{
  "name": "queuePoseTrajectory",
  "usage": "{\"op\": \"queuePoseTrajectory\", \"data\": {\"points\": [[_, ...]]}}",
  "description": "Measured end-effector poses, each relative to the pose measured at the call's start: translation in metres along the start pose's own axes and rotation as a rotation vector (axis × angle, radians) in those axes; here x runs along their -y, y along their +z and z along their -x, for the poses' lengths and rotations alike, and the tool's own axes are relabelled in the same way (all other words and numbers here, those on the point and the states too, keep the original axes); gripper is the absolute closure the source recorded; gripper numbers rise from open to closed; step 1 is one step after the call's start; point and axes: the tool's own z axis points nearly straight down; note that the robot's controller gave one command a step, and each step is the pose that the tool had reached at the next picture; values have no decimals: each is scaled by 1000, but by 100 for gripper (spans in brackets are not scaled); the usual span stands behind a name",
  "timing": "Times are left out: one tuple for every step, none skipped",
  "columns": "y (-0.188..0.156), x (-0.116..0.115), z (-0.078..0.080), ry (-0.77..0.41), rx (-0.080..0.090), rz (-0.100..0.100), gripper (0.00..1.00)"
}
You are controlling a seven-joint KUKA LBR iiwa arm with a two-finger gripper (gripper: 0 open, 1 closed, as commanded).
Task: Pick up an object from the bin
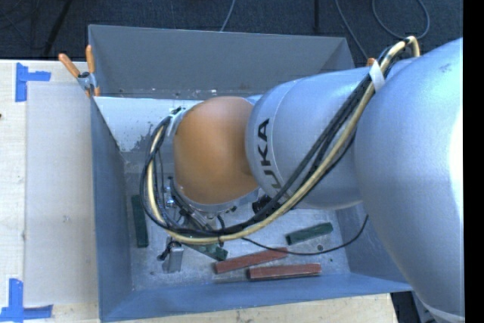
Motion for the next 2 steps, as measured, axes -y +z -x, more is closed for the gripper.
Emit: {"op": "queuePoseTrajectory", "data": {"points": [[79, 63, 13, 151, 2, -2, 0], [76, 60, 14, 152, 6, 3, 100]]}}
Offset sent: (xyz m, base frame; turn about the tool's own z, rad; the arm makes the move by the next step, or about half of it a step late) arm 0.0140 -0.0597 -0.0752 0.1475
